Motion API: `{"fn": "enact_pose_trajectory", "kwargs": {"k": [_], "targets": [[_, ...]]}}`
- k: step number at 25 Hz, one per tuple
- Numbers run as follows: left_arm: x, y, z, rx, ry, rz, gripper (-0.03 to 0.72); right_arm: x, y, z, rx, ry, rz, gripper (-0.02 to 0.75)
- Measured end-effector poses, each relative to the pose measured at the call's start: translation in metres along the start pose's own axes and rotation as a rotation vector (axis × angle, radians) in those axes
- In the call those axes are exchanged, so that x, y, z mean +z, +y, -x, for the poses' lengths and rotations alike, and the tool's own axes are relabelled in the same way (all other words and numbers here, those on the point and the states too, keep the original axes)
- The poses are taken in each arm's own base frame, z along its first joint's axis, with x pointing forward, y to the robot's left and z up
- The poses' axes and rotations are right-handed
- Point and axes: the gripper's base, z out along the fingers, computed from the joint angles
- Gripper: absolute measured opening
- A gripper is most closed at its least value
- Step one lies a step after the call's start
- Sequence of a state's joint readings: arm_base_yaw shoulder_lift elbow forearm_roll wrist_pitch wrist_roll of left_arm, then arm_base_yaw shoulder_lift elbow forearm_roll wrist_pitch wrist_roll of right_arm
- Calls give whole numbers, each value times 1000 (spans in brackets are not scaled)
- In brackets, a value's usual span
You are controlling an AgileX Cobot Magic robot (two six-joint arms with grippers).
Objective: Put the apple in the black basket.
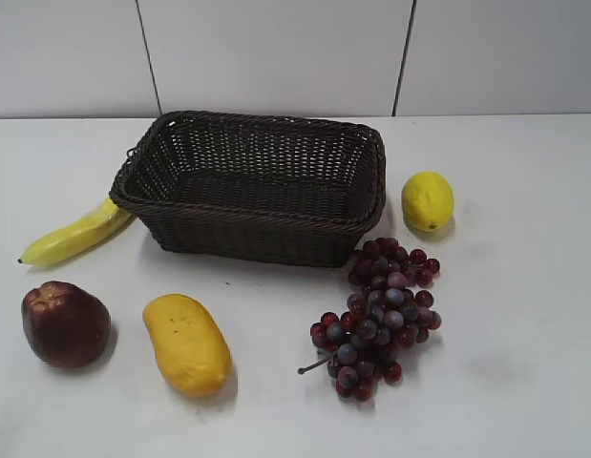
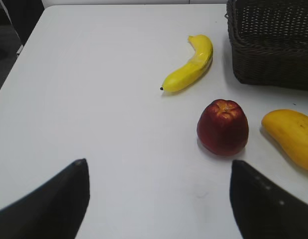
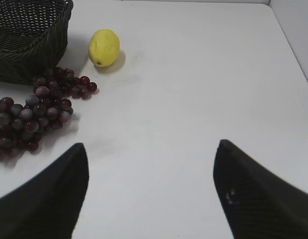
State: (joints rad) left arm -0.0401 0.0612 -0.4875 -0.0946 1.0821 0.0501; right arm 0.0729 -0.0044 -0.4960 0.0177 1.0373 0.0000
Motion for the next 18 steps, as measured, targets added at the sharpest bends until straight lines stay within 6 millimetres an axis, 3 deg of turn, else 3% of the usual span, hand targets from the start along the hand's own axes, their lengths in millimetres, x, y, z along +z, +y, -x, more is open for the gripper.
{"fn": "enact_pose_trajectory", "kwargs": {"k": [8,18], "targets": [[20,2,57,-18,52,0,655,0,0,0,0,0,0,590],[90,-9,121,-85,343,-155,655,0,0,0,0,0,0,590]]}}
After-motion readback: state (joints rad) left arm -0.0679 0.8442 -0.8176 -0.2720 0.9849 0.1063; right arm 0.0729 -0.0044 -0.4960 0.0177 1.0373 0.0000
